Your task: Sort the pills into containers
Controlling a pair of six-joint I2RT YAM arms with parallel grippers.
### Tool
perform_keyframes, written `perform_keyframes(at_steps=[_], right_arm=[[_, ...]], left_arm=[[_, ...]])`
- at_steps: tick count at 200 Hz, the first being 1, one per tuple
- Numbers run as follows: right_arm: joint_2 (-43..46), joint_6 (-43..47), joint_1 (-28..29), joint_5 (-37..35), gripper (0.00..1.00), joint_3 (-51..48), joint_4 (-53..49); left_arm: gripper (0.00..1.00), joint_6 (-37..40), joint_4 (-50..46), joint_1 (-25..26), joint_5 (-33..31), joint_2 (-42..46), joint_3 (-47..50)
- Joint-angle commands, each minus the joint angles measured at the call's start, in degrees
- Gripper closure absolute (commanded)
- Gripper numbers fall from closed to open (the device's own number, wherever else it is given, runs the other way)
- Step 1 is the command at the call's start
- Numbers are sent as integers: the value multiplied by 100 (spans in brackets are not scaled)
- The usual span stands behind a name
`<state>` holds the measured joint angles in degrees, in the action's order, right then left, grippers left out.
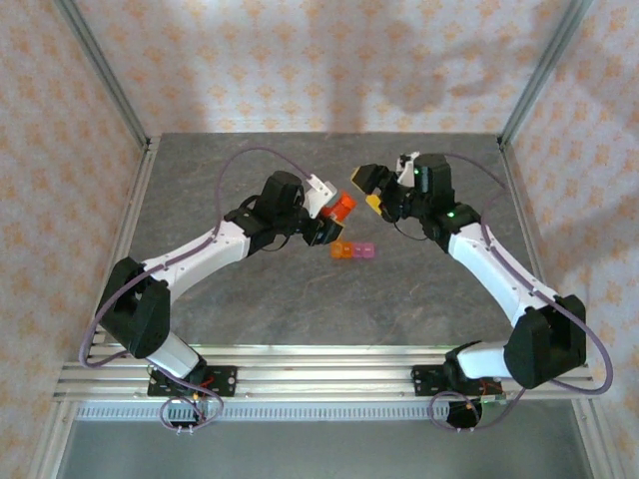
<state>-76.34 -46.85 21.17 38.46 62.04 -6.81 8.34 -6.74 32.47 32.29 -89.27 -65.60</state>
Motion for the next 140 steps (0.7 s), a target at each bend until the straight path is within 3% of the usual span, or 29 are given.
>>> perform_keyframes(at_steps=[1,92,125,140], right_arm=[[-90,-166,144,-191,18,47,23],[-388,-265,480,-163,29,27,297],[-483,-263,499,-126,41,19,358],[-524,-297,506,-51,42,9,432]], left_arm=[[100,263,-75,18,-247,130,-238],[100,248,-67,49,-227,121,-252],[100,212,-21,50,-201,103,-254],[100,211,-17,50,-200,95,-251]])
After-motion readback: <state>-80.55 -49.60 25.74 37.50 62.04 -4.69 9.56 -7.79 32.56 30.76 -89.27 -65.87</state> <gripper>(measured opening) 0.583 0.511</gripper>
